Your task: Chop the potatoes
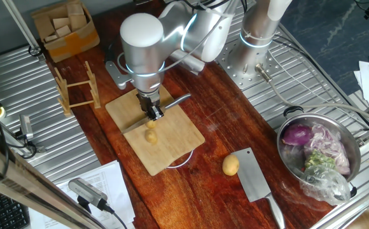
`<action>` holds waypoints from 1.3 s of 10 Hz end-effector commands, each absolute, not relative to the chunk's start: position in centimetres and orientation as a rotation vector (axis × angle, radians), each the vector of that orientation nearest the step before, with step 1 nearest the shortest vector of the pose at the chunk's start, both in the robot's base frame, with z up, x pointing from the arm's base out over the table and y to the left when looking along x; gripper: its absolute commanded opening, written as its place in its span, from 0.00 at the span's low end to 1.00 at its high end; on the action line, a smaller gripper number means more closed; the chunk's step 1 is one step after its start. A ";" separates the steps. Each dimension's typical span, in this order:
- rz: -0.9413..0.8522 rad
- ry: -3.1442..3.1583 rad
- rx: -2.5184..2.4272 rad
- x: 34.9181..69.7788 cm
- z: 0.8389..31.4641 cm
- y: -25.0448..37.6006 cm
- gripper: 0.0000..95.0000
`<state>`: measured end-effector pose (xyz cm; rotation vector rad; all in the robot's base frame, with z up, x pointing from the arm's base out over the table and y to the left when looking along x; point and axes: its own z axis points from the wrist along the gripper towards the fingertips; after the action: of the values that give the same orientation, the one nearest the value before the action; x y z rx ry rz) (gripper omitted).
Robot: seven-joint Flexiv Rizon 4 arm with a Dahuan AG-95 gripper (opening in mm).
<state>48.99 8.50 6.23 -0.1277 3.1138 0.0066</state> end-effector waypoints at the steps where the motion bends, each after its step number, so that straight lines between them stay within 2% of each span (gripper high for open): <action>1: 0.005 3.112 -0.130 49.1 5.6 8.4 0.00; 8: 0.002 3.106 -0.154 49.0 4.6 8.5 0.00; 13: 0.021 3.129 -0.157 49.0 7.4 8.4 0.00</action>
<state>49.36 8.49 6.90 -0.1574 3.1269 0.0225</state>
